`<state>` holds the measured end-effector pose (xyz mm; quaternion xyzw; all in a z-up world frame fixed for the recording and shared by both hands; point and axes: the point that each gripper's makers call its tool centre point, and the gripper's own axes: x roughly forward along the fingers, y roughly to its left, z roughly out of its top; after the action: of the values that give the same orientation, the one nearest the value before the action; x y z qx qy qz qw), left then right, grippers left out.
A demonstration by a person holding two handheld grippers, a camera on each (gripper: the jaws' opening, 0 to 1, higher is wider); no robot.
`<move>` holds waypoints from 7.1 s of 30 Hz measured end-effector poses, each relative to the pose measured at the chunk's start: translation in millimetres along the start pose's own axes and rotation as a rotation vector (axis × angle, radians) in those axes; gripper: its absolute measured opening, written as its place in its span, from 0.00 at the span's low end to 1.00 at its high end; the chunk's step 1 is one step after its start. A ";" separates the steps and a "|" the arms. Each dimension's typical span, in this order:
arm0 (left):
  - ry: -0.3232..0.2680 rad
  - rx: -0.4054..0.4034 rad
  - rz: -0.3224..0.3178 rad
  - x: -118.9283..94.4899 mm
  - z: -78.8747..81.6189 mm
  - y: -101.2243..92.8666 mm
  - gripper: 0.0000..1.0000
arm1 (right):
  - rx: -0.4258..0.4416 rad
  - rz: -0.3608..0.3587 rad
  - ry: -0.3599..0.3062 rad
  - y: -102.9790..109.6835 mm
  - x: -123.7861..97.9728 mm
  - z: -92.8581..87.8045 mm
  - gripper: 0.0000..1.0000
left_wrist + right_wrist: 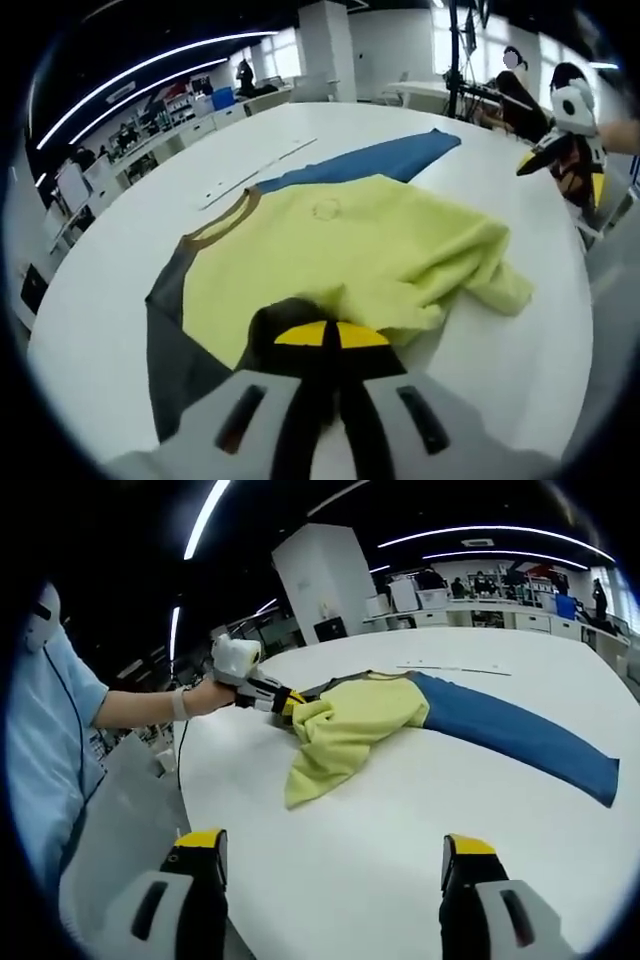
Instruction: Fold the garment on the visible template until the final outline fits inside the template.
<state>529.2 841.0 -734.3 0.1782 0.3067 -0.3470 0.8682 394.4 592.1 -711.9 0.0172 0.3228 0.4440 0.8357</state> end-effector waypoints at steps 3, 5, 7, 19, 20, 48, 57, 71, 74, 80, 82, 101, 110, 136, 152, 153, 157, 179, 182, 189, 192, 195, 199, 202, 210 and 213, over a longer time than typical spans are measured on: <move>-0.023 -0.016 0.009 -13.3 3.3 3.1 0.00 | -0.005 0.004 -0.003 3.4 1.3 2.2 0.89; -0.041 -0.028 0.018 -24.0 4.9 7.0 0.00 | -0.008 0.006 -0.003 3.6 1.6 2.3 0.89; -0.054 -0.042 0.027 -35.6 3.3 10.8 0.00 | -0.008 0.009 -0.008 4.9 2.1 3.9 0.89; -0.056 -0.174 0.146 -104.0 -38.6 55.2 0.00 | -0.024 0.028 -0.021 16.1 6.8 8.5 0.89; -0.055 -0.186 0.156 -110.4 -44.2 60.0 0.00 | -0.028 0.030 -0.018 16.5 7.5 9.1 0.89; 0.093 -0.379 0.357 -211.2 -157.7 182.3 0.00 | -0.051 0.013 0.008 20.2 13.4 17.4 0.92; 0.175 -0.415 0.353 -201.9 -191.2 218.2 0.00 | -0.044 -0.002 0.025 21.7 16.6 17.1 0.92; 0.337 -0.496 0.374 -210.7 -244.7 242.5 0.00 | -0.027 -0.021 0.035 17.1 19.4 15.6 0.92; 0.397 -0.490 0.372 -215.2 -255.0 241.3 0.00 | -0.024 -0.022 0.034 17.3 20.7 15.4 0.92; 0.388 -0.464 0.388 -216.3 -254.4 253.7 0.00 | -0.021 -0.015 0.042 18.4 24.3 12.4 0.92; 0.387 -0.460 0.399 -214.3 -253.6 257.2 0.00 | -0.019 -0.014 0.038 18.8 24.7 14.0 0.92; 0.373 -0.471 0.449 -209.2 -259.9 270.2 0.00 | -0.041 -0.067 0.006 8.9 16.8 25.4 0.98; 0.316 -0.417 0.497 -217.6 -246.9 273.2 0.24 | -0.033 -0.060 0.010 10.3 17.9 22.0 0.98; 0.024 -0.129 0.241 -208.0 -168.9 192.9 0.99 | -0.047 -0.030 -0.024 20.7 21.1 26.8 0.98; -0.164 -0.142 0.092 -198.4 -95.8 129.3 0.92 | -0.048 -0.021 -0.050 33.8 18.2 25.3 0.98; -0.184 -0.144 0.074 -194.9 -88.2 120.3 0.90 | -0.049 -0.023 -0.052 33.8 17.7 25.1 0.97; -0.219 -0.157 0.043 -178.3 -71.1 96.2 0.84 | -0.038 -0.025 -0.072 34.1 15.1 26.8 0.97; -0.255 -0.193 -0.122 -117.9 -33.0 4.6 0.64 | -0.010 -0.035 -0.110 29.3 5.0 23.1 0.97; -0.246 -0.226 -0.149 -109.0 -36.8 -6.4 0.55 | -0.012 -0.028 -0.104 31.5 8.0 21.8 0.97; -0.192 -0.241 -0.152 -86.2 -49.2 -14.4 0.42 | -0.017 -0.019 -0.103 32.6 12.5 22.5 0.97; -0.178 -0.251 -0.151 -79.3 -52.1 -14.9 0.37 | -0.010 -0.016 -0.104 32.8 14.3 21.7 0.96; -0.169 -0.260 -0.153 -70.7 -54.3 -15.4 0.32 | -0.011 -0.015 -0.099 34.4 15.8 20.0 0.96; -0.141 -0.262 -0.152 -58.6 -59.4 -14.6 0.33 | -0.007 -0.009 -0.092 35.6 17.3 17.1 0.95; -0.124 -0.286 -0.138 -50.7 -61.3 -9.9 0.28 | -0.006 -0.004 -0.083 37.2 18.3 14.7 0.94; -0.115 -0.313 -0.102 -37.5 -62.4 -1.1 0.20 | 0.003 0.008 -0.067 41.4 23.3 9.2 0.93; -0.123 -0.332 -0.102 -37.2 -60.5 -1.4 0.12 | 0.006 0.010 -0.064 42.4 24.2 8.2 0.93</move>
<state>482.2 890.0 -755.3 -0.0049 0.3148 -0.3453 0.8841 377.5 638.1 -704.7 0.0355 0.2974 0.4462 0.8433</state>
